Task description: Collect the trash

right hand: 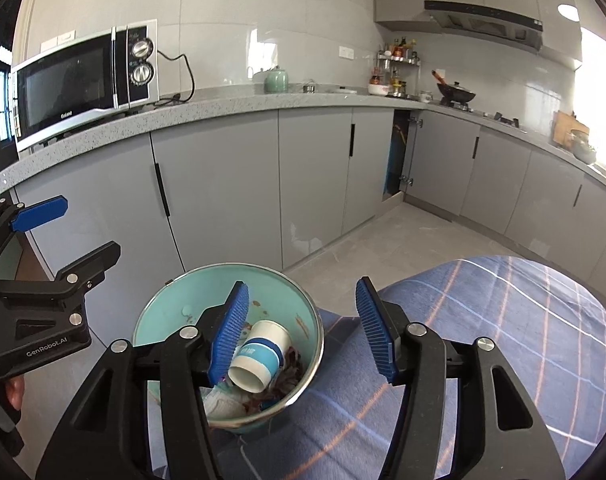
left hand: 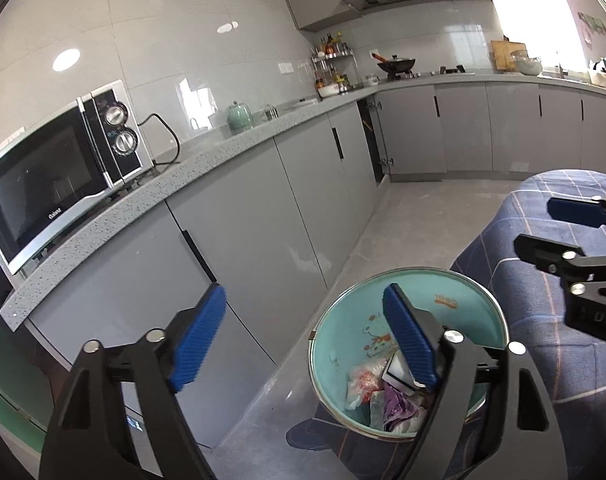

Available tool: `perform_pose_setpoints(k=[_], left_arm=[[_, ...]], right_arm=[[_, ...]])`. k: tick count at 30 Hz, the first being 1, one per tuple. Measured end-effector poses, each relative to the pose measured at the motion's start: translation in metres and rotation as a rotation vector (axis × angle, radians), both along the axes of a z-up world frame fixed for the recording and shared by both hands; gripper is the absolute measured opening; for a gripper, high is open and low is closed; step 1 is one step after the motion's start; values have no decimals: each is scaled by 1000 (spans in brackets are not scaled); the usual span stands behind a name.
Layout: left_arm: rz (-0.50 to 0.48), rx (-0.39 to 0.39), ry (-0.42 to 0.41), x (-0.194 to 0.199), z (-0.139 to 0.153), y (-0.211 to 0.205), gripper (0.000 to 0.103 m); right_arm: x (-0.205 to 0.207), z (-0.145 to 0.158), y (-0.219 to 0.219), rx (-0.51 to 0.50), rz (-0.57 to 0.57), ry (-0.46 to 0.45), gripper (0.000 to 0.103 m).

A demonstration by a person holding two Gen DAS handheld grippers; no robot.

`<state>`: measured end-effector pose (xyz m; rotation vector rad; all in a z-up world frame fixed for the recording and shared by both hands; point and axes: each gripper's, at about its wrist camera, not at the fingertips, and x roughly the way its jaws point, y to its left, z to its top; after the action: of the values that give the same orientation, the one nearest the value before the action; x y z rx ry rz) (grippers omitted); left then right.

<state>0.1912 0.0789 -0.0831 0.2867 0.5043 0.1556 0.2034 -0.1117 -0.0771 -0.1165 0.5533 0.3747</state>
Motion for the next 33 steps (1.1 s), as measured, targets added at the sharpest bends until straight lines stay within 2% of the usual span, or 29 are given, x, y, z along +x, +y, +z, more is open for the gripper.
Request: perform_pose_setpoints(k=[6,8,14,17,33], left_arm=[[-11,-10,-29,-18,9,4,82],[-8,-12,-43,-24,12,6,90],[-1,-24,-76,-34,24,10,93],[4,-30,-93,-37,29,13,97],[13,-37,-109,-40,37,16,97]], right_arm=[[-29,14,-12,23,-37,-42,62],[-37,17,-14,21,-42,-54,62],[-51,26,-21,25,-66,-85,63],[-57,29,-24,26,-74,-106,69],[-60,33,-27,37,-78,-111,69]])
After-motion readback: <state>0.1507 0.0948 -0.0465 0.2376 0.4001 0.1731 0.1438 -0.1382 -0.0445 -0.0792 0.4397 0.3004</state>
